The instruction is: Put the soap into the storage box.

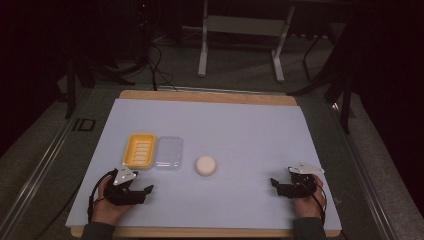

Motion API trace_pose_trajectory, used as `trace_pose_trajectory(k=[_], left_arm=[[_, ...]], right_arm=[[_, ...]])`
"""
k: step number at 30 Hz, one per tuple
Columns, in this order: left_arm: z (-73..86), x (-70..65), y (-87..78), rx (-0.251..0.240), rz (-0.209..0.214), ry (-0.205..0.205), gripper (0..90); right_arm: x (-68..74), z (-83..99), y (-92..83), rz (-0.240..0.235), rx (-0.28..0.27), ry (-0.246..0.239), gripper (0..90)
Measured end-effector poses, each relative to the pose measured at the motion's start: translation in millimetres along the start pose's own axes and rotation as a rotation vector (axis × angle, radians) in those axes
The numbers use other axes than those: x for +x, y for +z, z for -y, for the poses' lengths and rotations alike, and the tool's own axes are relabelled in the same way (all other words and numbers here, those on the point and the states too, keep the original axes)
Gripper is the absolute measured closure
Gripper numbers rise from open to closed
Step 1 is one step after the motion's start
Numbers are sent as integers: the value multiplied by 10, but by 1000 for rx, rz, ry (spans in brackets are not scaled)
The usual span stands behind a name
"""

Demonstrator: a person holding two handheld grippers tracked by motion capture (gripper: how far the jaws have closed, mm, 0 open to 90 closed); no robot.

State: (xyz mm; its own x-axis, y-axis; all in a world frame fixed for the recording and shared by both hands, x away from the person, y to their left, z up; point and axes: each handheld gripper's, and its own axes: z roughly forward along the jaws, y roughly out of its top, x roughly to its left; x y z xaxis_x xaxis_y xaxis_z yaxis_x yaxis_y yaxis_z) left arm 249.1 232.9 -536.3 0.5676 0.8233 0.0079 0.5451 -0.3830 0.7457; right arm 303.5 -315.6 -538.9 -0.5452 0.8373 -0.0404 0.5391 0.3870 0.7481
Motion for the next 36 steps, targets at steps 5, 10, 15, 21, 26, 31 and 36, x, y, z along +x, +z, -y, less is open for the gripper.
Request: trace_pose_trajectory(k=[5,10,15,21,26,31,36], left_arm=[[0,-20,-2,4,4,5,252],[-10,-52,13,19,35,14,277],[-67,-3,-26,7,63,-41,323],[-132,16,-44,10,85,-3,323],[-218,13,-24,28,104,55,322],[-317,1,-5,47,119,97,320],[-426,-44,23,56,125,146,316]], right_arm=[[-12,17,-36,-16,-37,3,145],[-1,20,-41,-7,-44,-2,146],[-5,25,-50,-5,-52,1,148],[14,30,-59,-7,-62,-15,153],[19,30,-58,-9,-62,-23,153],[25,30,-59,-8,-63,-29,153],[22,32,-64,-10,-67,-26,153]])
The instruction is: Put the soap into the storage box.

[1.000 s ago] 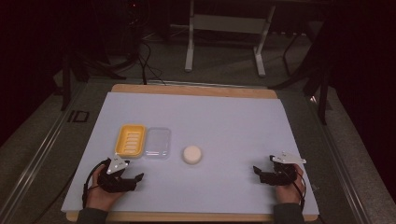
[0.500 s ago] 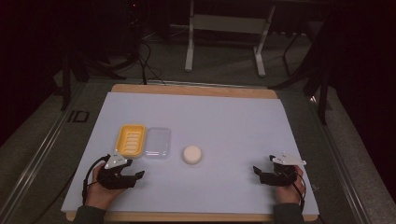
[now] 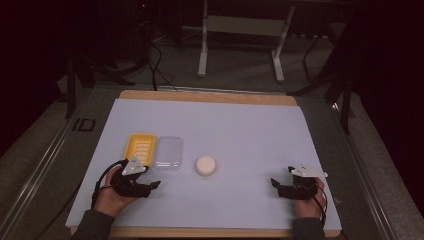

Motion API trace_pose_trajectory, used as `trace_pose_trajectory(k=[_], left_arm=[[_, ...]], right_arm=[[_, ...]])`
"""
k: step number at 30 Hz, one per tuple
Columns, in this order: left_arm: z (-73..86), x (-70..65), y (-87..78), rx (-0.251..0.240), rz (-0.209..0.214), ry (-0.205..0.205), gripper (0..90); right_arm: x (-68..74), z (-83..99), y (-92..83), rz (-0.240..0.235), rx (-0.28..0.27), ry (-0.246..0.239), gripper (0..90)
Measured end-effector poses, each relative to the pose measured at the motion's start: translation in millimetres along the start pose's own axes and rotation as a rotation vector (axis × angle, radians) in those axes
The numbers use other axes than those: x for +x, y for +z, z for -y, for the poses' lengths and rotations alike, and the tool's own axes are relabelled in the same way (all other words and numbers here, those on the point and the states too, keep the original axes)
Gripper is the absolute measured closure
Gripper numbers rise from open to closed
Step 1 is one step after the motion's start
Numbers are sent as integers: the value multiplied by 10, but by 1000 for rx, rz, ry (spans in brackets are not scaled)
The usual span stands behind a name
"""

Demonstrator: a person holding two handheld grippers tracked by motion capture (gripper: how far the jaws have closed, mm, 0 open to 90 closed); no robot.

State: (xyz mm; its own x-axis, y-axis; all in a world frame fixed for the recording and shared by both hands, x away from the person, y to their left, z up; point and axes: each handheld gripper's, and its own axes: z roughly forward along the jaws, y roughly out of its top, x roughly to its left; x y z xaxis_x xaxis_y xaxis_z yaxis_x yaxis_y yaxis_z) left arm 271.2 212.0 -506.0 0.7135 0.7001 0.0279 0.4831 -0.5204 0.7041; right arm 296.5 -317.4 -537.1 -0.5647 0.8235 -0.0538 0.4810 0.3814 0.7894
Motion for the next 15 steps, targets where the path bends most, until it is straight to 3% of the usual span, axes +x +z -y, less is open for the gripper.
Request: trace_pose_trajectory(k=[11,12,15], left_arm=[[-231,-32,70,7,27,59,317],[-323,-60,109,16,36,91,316],[-396,-76,149,30,50,120,313]], right_arm=[[1,0,0,-4,0,-2,153],[1,0,0,-4,0,-1,153],[-5,1,-1,-7,-1,3,153]])
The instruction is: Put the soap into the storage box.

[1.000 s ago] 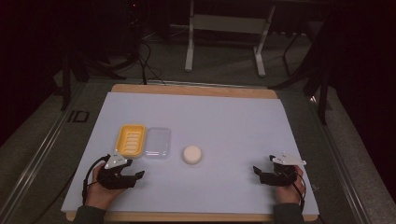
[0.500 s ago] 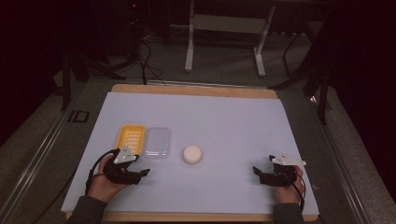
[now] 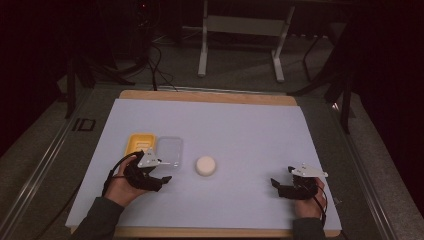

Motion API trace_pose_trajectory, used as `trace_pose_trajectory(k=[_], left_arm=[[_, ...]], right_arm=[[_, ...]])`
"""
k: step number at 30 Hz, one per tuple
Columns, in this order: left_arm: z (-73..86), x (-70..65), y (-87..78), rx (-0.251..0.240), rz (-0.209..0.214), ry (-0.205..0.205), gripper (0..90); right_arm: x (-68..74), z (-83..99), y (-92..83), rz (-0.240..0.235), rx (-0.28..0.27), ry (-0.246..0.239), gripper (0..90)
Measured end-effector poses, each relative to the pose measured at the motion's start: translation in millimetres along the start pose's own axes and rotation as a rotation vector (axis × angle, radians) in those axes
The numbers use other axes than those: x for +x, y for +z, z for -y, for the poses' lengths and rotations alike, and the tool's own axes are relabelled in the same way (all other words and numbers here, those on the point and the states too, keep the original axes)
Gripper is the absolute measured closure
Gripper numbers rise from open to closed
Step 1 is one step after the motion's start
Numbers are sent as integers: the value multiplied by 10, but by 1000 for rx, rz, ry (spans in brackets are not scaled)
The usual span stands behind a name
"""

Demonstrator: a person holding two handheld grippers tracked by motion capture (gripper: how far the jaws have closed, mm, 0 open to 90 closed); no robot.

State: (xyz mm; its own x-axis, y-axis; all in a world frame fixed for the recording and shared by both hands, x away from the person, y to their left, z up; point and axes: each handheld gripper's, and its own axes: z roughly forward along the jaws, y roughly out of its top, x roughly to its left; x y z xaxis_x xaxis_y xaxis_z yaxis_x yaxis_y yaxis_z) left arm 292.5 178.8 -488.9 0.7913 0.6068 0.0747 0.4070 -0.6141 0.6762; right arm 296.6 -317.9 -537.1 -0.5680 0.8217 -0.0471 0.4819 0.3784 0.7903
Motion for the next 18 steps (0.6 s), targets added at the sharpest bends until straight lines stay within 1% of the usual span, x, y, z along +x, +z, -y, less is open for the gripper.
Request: trace_pose_trajectory(k=[2,3,4,6,7,8,12,14,15,18], left_arm=[[0,0,0,0,0,0,313],[-62,-4,35,23,11,34,313],[-94,-2,45,36,8,50,312],[-117,2,53,39,12,56,313],[-158,11,65,43,18,68,312],[-172,11,72,45,19,70,312],[-250,21,113,65,31,103,309],[-250,21,113,65,31,103,310],[-319,55,137,70,43,110,310],[-382,70,154,75,49,120,310]], right_arm=[[-1,0,-2,-1,0,2,153],[-3,0,-4,-1,0,0,153],[-2,0,-3,-1,-1,1,153],[-1,0,-5,0,-1,1,153],[-1,0,-5,0,-2,1,153],[-1,0,-6,0,-2,2,153],[1,0,-5,1,-2,0,153],[1,0,-5,1,-2,0,153],[0,0,-5,0,-2,0,153],[0,0,-6,-1,-3,0,153]])
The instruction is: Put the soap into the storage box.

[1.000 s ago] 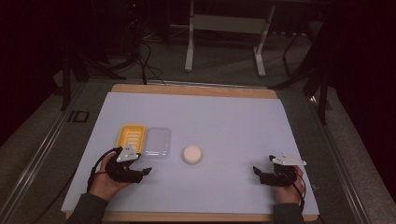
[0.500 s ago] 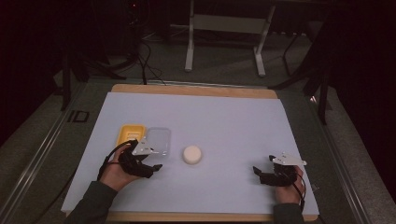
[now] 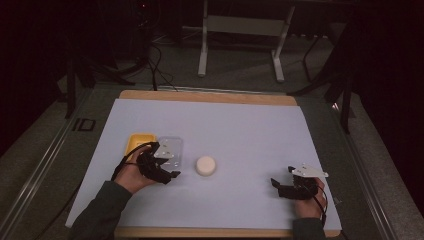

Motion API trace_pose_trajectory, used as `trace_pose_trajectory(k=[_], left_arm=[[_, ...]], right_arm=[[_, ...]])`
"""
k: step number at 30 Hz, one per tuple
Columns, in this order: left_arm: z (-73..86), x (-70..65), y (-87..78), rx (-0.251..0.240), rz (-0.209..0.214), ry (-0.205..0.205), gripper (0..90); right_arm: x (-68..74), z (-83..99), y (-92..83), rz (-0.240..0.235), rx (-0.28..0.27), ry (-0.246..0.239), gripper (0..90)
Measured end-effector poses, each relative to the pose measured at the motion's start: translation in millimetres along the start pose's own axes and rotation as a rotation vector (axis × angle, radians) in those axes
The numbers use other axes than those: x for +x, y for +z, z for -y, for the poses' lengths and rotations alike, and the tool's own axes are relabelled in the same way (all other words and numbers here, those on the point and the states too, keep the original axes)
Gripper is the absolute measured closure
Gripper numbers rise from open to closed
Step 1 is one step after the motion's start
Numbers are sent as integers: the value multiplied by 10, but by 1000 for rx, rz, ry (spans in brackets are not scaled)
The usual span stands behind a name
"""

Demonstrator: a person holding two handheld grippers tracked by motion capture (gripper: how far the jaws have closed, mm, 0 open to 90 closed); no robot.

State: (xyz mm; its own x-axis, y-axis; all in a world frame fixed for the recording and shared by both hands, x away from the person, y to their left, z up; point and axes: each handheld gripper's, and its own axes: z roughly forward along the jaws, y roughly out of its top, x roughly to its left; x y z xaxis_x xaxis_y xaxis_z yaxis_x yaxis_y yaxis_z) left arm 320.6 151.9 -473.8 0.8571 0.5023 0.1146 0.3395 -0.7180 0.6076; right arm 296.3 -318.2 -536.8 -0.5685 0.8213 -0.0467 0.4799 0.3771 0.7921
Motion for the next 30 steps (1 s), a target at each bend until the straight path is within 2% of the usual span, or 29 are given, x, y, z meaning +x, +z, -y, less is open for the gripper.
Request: trace_pose_trajectory(k=[2,6,10,18,22,30], left_arm=[[0,0,0,0,0,0,310],[-110,10,26,9,12,32,305],[-160,13,40,-21,34,37,289],[-272,18,109,6,51,71,274],[-319,17,151,3,66,81,254],[-424,-4,243,54,80,119,217]], right_arm=[[0,0,0,0,0,0,153],[1,0,0,-1,1,-1,153],[1,0,0,-2,1,-2,153],[0,1,-2,-2,-1,0,153],[0,1,-2,-4,-2,-1,153],[1,1,-2,-6,-2,-2,154]])
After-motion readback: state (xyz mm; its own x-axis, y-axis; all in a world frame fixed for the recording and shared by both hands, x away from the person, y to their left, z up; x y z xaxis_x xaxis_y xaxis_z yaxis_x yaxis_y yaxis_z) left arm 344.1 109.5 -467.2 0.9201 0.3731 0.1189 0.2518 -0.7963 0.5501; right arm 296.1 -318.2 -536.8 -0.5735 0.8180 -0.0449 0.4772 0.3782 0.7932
